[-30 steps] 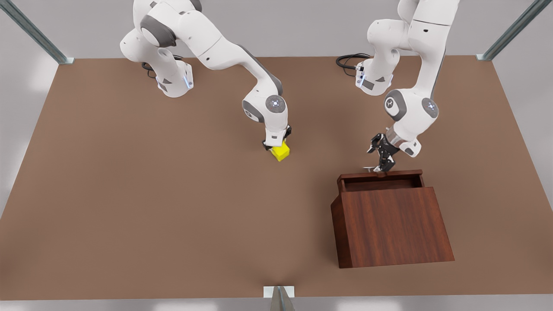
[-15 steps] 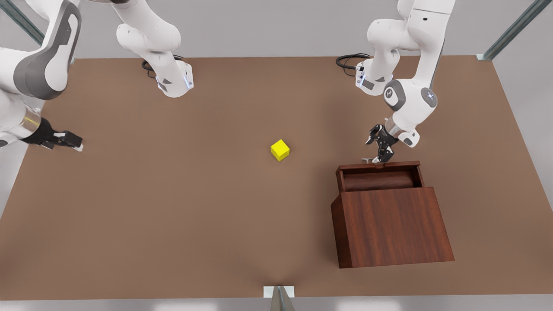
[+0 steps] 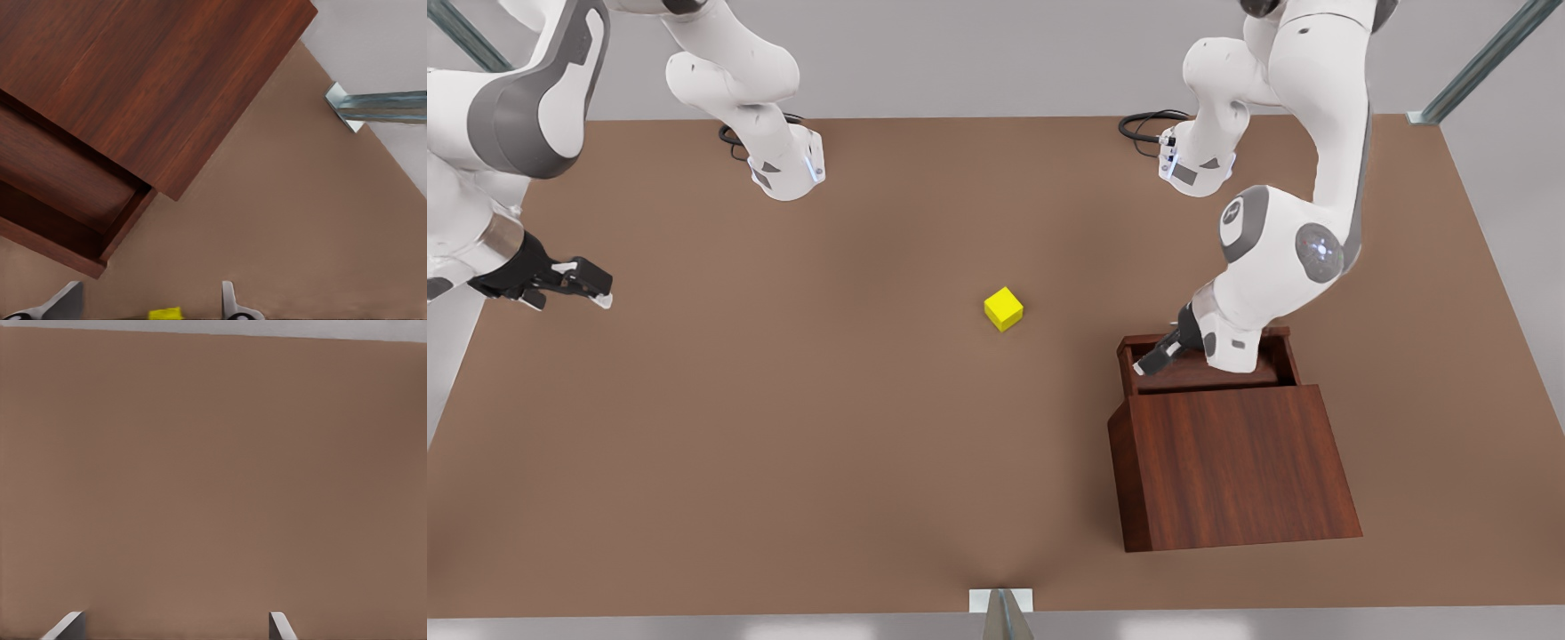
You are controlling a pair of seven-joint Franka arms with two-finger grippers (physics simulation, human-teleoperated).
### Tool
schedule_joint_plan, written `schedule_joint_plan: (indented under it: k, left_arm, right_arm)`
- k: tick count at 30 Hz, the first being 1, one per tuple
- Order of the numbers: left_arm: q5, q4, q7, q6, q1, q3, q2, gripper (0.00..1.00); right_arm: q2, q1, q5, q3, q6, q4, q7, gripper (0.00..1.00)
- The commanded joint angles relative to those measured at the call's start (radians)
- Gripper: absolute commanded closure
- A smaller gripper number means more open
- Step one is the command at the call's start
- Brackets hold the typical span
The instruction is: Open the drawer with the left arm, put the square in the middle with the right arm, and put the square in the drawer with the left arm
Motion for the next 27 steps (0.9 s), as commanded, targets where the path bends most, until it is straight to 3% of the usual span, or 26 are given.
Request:
schedule_joint_plan:
  k: [1,5,7,14,27]
  left_arm:
    - [0.152,0.049,0.045,-0.054,0.001,0.0,0.029,0.0]
    - [0.158,0.093,0.409,-0.087,-0.174,0.0,0.081,0.0]
    - [0.264,0.091,0.523,-0.107,-0.271,0.0,0.097,0.0]
    - [0.37,0.082,0.557,0.025,-0.488,0.0,0.235,0.0]
    - [0.445,-0.133,0.607,0.28,-0.63,0.002,0.267,0.0]
  right_arm:
    - [0.0,-0.018,-0.001,-0.001,0.002,0.0,0.0,0.0]
    - [-0.002,-0.018,-0.001,-0.001,-0.002,0.003,0.0,0.0]
    - [-0.002,-0.021,0.0,-0.004,-0.003,0.005,0.0,0.0]
    - [-0.006,-0.041,0.0,-0.005,-0.005,0.006,0.0,0.0]
    - [-0.003,-0.041,0.022,-0.019,0.005,0.008,0.0,0.0]
